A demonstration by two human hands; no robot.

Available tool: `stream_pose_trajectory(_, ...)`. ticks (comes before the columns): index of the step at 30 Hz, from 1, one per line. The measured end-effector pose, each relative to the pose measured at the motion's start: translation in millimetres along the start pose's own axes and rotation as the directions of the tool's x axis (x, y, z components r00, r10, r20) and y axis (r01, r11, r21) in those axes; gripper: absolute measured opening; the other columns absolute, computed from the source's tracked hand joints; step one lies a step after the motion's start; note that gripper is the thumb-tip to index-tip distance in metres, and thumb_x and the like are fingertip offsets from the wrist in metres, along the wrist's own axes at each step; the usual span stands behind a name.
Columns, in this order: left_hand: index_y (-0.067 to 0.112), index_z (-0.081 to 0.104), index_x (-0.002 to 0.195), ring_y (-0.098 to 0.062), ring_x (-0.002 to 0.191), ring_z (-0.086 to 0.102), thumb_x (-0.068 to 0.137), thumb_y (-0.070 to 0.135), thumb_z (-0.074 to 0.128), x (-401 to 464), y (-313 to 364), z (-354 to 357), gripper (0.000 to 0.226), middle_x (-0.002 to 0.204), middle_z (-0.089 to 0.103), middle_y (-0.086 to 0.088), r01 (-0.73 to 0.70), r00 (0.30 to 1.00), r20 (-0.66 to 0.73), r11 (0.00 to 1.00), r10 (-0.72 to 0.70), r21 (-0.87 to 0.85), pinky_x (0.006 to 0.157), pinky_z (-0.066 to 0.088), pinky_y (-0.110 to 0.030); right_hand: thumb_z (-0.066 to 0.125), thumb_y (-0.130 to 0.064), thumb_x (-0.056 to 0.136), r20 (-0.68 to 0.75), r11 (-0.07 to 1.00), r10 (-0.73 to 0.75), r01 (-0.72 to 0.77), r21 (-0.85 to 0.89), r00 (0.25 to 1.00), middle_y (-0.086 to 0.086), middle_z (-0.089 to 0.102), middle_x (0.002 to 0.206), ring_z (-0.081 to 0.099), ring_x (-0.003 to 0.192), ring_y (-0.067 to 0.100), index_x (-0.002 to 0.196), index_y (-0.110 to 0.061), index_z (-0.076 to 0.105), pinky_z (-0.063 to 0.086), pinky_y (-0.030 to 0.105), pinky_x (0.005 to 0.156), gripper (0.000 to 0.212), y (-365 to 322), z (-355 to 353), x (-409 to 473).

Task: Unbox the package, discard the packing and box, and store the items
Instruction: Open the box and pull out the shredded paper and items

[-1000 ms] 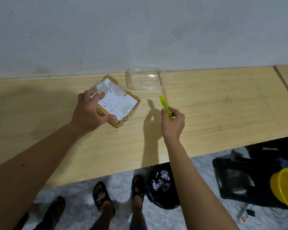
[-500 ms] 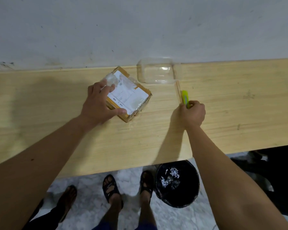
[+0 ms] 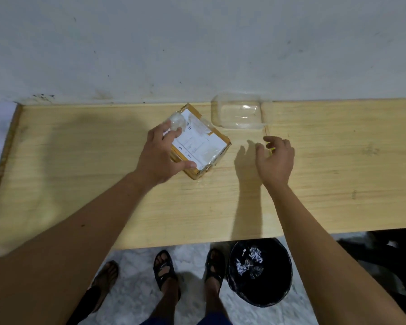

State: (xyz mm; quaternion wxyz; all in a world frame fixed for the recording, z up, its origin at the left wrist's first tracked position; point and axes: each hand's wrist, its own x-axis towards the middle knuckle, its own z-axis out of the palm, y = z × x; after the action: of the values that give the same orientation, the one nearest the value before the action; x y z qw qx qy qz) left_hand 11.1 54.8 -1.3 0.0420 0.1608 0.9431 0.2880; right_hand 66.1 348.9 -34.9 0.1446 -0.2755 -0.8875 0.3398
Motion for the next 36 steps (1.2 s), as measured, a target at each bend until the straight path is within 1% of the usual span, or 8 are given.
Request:
stream_pose_trajectory(2, 0.005, 0.055, 0.145, -0.038, 0.142, 0.039, 0.057, 0.063, 0.089, -1.0, -0.6, -0.5, 0.110, 0.156, 0.042, -0.019, -0.023, 1.000, -0.017, 1.000, 0.023, -0.003, 0.113, 0.044, -0.055, 0.066, -0.025, 0.096, 0.118, 0.978, -0.132, 0.110, 0.178, 0.984, -0.002, 0.070, 0.108, 0.066, 0.093, 0.008, 0.114, -0.019, 0.073, 0.056, 0.030, 0.084, 0.021, -21.9, 3.4, -0.8)
stream_pose_trajectory(6, 0.004, 0.056, 0.143, -0.042, 0.143, 0.039, 0.059, 0.079, 0.070, 0.9, -5.8, -1.3, 0.114, 0.156, 0.042, -0.023, -0.061, 0.997, -0.049, 0.998, 0.063, 0.031, 0.116, 0.039, -0.058, 0.060, -0.018, 0.102, 0.388, 0.951, -0.174, 0.052, 0.304, 0.905, -0.007, 0.073, 0.115, 0.066, 0.098, -0.003, 0.127, -0.017, 0.071, 0.048, 0.004, 0.079, 0.028, -56.6, 12.0, -1.0)
stream_pose_trajectory(13, 0.010, 0.028, 0.159, -0.027, 0.155, 0.010, 0.061, 0.054, 0.093, -11.1, -30.6, -19.9, 0.126, 0.166, 0.017, -0.010, 0.286, 0.956, -0.030, 0.948, -0.292, -0.142, 0.124, 0.020, -0.038, 0.061, -0.012, 0.100, 0.502, 0.945, -0.173, -0.001, 0.326, 0.848, -0.004, 0.074, 0.113, 0.067, 0.091, 0.001, 0.119, -0.016, 0.073, 0.047, 0.005, 0.075, 0.023, -67.3, 17.2, -24.0)
stream_pose_trajectory(16, 0.013, 0.045, 0.150, -0.026, 0.145, 0.031, 0.072, 0.046, 0.091, -14.2, -51.5, -24.6, 0.096, 0.154, 0.038, -0.007, 0.364, 0.916, -0.094, 0.907, -0.389, -0.210, 0.115, 0.030, -0.031, 0.062, -0.007, 0.098, 0.568, 0.935, -0.193, -0.026, 0.354, 0.800, -0.004, 0.077, 0.104, 0.071, 0.086, 0.003, 0.114, -0.017, 0.074, 0.051, 0.013, 0.075, 0.022, -71.7, 23.0, -36.6)
stream_pose_trajectory(20, 0.019, 0.072, 0.113, -0.019, 0.104, 0.070, 0.085, 0.041, 0.081, -17.1, -62.4, -29.8, 0.036, 0.114, 0.072, 0.002, 0.426, 0.847, -0.156, 0.825, -0.508, -0.371, 0.094, 0.055, -0.033, 0.067, 0.002, 0.093, 0.648, 0.907, -0.232, -0.079, 0.413, 0.725, 0.003, 0.079, 0.101, 0.076, 0.095, 0.018, 0.109, -0.009, 0.073, 0.057, 0.024, 0.088, 0.021, -88.2, 38.7, -57.7)
stream_pose_trajectory(22, 0.019, 0.074, 0.109, -0.015, 0.091, 0.072, 0.090, 0.042, 0.077, -20.7, -62.0, -33.6, 0.030, 0.102, 0.075, 0.006, 0.418, 0.838, -0.151, 0.796, -0.524, -0.438, 0.089, 0.058, -0.036, 0.069, 0.003, 0.091, 0.679, 0.893, -0.241, -0.115, 0.434, 0.693, 0.004, 0.079, 0.101, 0.076, 0.097, 0.018, 0.107, -0.008, 0.073, 0.057, 0.026, 0.092, 0.020, -99.2, 49.9, -70.8)
stream_pose_trajectory(30, 0.007, 0.039, 0.151, -0.011, 0.133, 0.046, 0.039, 0.077, 0.085, -44.1, -91.6, -41.5, 0.140, 0.147, 0.045, -0.002, 0.222, 0.955, -0.130, 0.933, -0.267, -0.285, 0.109, 0.036, -0.019, 0.068, 0.001, 0.093, 0.710, 0.890, -0.312, -0.068, 0.451, 0.631, -0.003, 0.079, 0.105, 0.074, 0.101, 0.011, 0.108, -0.016, 0.075, 0.057, 0.025, 0.092, 0.024, -122.9, 82.8, -93.8)
stream_pose_trajectory(36, 0.004, 0.034, 0.153, -0.021, 0.139, 0.045, 0.035, 0.084, 0.081, -44.9, -103.2, -42.7, 0.150, 0.148, 0.042, -0.007, 0.169, 0.979, -0.075, 0.957, -0.192, -0.237, 0.116, 0.043, -0.040, 0.075, -0.008, 0.090, 0.544, 0.889, -0.325, 0.054, 0.455, 0.773, -0.013, 0.076, 0.087, 0.074, 0.085, 0.014, 0.100, -0.027, 0.078, 0.060, 0.032, 0.082, 0.022, -129.8, 73.1, -66.1)
